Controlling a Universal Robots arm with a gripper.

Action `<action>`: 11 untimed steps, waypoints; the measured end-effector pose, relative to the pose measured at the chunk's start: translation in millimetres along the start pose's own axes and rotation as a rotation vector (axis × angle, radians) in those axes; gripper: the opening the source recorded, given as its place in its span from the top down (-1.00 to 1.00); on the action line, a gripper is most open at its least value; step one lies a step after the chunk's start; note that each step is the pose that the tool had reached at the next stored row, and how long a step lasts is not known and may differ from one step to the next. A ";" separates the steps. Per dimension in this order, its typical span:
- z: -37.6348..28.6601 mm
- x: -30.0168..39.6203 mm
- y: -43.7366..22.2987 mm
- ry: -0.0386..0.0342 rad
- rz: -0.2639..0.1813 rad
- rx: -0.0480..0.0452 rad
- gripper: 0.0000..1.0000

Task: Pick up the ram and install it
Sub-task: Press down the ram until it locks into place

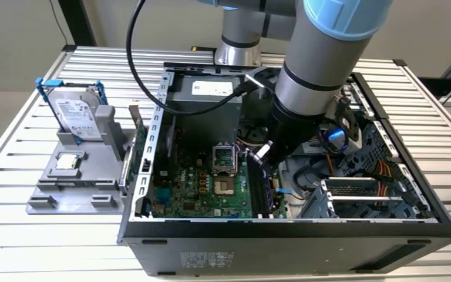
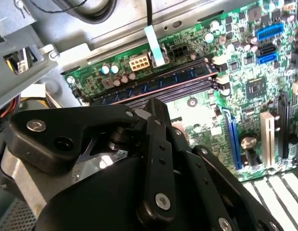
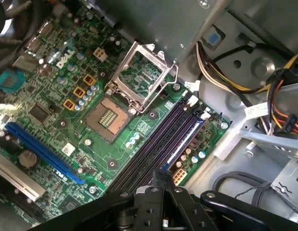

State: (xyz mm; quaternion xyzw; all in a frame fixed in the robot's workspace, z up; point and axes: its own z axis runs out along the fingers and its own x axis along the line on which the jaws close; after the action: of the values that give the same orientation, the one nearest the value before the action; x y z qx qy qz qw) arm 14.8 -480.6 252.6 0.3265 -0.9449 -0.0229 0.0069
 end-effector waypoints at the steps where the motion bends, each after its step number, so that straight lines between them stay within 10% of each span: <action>1: -0.1 -0.2 -0.2 0.0004 -0.011 -0.0003 1.00; 11: -0.2 -1.1 -0.9 0.0043 -0.136 -0.0014 1.00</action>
State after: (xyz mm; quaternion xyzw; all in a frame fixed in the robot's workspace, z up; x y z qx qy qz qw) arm 16.2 -480.6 252.7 0.3901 -0.9205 -0.0233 0.0076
